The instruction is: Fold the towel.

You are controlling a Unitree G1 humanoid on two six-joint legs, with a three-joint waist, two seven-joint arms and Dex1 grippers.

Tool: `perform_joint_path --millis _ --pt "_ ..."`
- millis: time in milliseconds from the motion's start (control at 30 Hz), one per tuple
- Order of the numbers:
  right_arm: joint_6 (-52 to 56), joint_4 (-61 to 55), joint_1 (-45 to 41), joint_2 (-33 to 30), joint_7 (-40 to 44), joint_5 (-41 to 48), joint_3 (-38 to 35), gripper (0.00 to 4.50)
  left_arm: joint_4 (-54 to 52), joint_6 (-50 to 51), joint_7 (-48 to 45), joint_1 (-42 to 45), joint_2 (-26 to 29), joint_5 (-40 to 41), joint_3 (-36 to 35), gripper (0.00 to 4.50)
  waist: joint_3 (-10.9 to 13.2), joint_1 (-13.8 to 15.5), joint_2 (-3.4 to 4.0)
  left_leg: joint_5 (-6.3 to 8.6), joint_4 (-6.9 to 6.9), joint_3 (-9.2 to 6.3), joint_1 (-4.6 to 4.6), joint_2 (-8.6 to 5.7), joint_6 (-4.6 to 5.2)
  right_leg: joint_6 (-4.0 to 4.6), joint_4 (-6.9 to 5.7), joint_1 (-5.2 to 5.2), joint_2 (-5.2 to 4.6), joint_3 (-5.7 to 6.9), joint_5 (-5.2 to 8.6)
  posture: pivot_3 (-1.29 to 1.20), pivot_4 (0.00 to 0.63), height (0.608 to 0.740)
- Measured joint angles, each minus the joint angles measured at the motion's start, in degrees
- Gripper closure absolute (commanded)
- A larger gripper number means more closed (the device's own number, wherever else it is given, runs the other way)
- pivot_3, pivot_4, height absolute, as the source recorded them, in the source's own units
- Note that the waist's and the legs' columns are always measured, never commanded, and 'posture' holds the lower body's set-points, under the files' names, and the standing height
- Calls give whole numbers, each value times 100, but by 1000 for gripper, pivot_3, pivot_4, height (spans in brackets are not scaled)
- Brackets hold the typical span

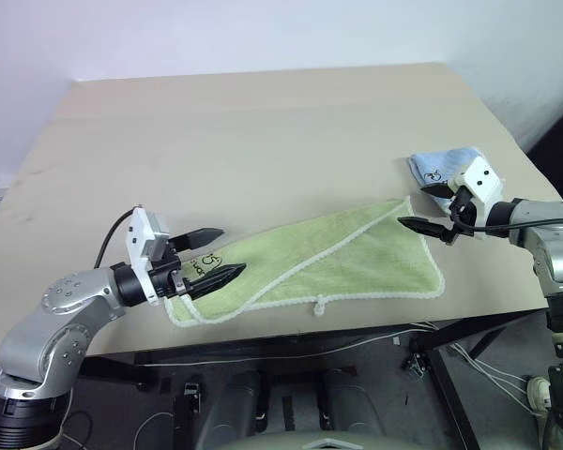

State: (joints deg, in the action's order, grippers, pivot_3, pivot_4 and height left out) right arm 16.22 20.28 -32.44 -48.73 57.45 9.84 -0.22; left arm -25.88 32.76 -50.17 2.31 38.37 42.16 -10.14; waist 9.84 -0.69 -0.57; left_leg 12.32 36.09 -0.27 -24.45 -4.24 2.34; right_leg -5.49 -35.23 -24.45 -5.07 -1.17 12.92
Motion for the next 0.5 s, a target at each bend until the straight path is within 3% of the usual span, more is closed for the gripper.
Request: perform_joint_path --millis 500 --pt "-2586 2965 -1608 374 -657 -1856 1099 33 54 -206 -94 -20 -82 -333 277 0 0 -15 1 -2 0 0 1 -1 -2 0 0 1 5 2 0 0 150 740"
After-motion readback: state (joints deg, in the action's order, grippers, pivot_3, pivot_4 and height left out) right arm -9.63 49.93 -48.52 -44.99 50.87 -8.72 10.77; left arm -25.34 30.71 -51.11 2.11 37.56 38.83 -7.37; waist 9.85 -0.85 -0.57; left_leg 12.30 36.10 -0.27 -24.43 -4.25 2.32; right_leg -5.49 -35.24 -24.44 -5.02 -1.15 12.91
